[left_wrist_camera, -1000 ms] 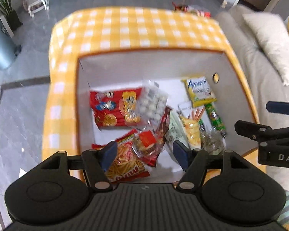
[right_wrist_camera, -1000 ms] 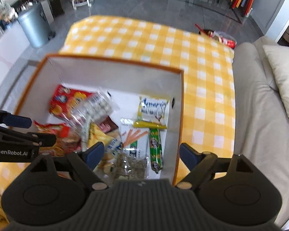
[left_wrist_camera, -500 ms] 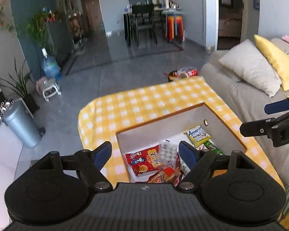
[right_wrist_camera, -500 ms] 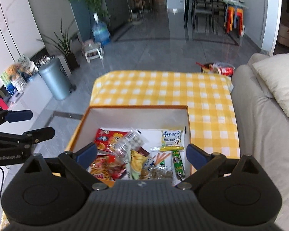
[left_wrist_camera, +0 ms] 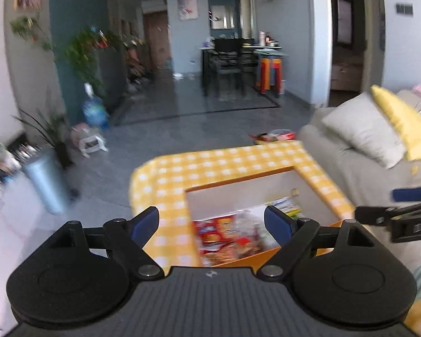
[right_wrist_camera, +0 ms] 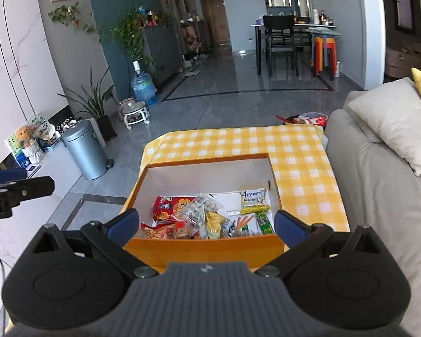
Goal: Organize snacks
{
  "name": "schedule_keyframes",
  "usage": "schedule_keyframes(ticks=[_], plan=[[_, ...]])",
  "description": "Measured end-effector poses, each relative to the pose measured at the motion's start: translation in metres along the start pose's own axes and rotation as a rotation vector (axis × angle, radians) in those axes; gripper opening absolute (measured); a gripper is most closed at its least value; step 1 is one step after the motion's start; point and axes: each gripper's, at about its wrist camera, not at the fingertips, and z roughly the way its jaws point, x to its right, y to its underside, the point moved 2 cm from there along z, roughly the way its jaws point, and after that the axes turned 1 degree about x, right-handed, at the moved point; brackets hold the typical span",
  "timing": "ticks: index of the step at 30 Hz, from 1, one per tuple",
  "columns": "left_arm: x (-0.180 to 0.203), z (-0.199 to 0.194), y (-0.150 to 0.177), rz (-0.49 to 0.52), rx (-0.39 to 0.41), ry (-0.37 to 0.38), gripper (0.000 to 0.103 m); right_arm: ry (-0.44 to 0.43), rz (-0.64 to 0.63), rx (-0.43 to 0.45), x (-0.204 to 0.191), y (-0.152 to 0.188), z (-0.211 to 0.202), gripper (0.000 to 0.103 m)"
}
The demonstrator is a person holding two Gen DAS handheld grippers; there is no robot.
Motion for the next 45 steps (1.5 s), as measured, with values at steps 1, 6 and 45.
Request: schedule_keyframes(ticks=[1, 6, 45], plan=[[0.003, -0.001, 0.003, 0.010, 0.003, -0.019, 0.099, 0.008, -0.004, 0.008, -0.001, 0.004, -0.003, 0.099], [0.016, 0.004, 0.022, 0.006, -0.008, -0.045, 0.099, 0.030, -0.016, 0.043, -0.005, 0.023, -0.007, 0.099], [0.049, 0.035, 0.063, -0.019, -0.136, -0.011, 0.099, 0.043, -0.066, 0.000, 0.001, 0.055, 0.027, 0.099]])
